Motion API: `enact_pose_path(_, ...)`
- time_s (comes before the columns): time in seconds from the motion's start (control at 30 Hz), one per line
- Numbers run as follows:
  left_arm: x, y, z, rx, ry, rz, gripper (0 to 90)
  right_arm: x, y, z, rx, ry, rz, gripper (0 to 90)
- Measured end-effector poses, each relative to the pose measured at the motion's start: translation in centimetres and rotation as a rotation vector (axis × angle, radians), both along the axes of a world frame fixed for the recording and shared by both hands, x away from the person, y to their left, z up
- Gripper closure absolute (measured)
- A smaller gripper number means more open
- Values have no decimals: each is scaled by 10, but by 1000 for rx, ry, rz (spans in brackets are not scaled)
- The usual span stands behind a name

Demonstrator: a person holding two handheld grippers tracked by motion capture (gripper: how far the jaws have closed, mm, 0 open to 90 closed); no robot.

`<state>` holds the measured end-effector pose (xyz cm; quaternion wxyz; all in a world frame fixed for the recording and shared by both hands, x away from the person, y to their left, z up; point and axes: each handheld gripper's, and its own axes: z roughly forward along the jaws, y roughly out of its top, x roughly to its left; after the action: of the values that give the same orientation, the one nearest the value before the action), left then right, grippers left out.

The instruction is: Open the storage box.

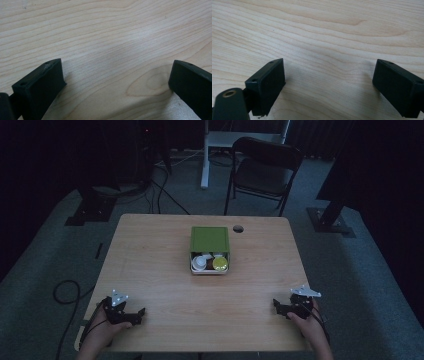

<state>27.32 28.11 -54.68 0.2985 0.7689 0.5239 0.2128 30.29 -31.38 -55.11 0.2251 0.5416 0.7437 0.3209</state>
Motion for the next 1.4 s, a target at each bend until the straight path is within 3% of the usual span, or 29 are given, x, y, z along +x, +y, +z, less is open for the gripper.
enact_pose_path(0.37,1,0,0,1,-1,-27,1,0,0,0,0,0,0,104)
enact_pose_path(0.73,2,-6,0,9,-9,-105,2,-1,0,0,0,0,-1,105)
enact_pose_path(1.13,4,-27,2,66,-59,-182,1,0,0,0,1,0,-1,105)
enact_pose_path(1.4,7,-51,8,92,-91,-261,2,0,0,0,1,0,-1,105)
